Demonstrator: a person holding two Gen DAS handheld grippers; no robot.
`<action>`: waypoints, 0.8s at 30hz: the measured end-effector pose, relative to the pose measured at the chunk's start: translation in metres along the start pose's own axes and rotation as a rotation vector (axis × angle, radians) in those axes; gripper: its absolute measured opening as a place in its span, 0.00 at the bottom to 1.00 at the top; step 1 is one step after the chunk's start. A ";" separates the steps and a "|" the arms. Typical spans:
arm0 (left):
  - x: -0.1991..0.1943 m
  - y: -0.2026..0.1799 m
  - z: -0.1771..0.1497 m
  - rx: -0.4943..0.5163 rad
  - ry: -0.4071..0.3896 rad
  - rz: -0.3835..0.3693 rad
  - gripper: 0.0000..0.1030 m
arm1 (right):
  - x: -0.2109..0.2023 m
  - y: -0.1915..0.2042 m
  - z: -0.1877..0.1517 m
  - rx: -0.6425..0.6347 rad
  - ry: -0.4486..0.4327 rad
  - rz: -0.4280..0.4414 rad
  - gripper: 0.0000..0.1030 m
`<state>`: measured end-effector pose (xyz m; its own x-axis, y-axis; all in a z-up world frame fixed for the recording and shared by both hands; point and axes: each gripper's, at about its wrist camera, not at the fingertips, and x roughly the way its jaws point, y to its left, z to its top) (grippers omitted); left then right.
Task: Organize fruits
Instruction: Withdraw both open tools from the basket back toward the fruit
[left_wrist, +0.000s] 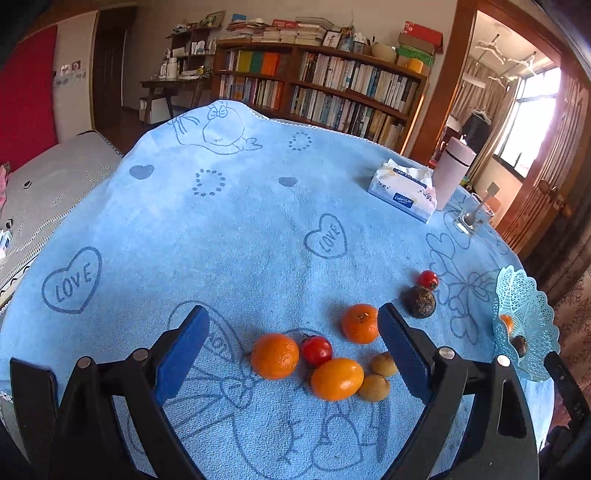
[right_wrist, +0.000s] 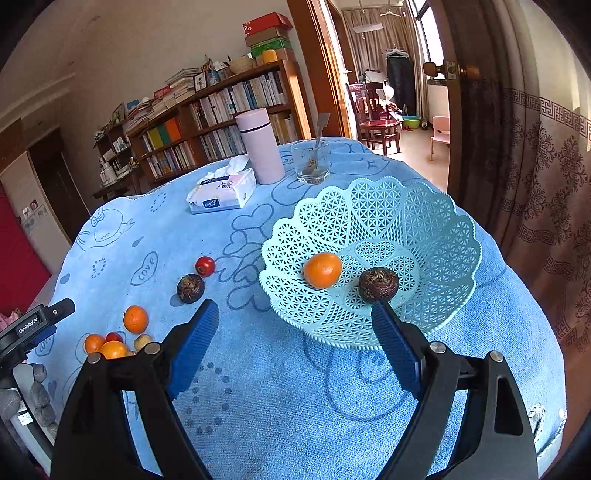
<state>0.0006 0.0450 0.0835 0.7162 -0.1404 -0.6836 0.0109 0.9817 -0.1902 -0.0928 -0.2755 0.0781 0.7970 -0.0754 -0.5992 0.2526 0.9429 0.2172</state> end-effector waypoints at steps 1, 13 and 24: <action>0.001 0.003 -0.002 -0.005 0.006 0.004 0.89 | 0.002 0.002 -0.001 -0.005 0.006 0.003 0.84; 0.024 -0.014 -0.037 0.058 0.113 -0.037 0.87 | 0.015 0.021 -0.009 -0.054 0.063 0.030 0.84; 0.048 -0.030 -0.049 0.061 0.173 -0.064 0.56 | 0.019 0.025 -0.014 -0.069 0.083 0.046 0.84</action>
<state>0.0001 0.0029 0.0218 0.5821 -0.2174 -0.7835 0.0985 0.9753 -0.1975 -0.0793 -0.2483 0.0616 0.7580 -0.0073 -0.6522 0.1760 0.9651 0.1938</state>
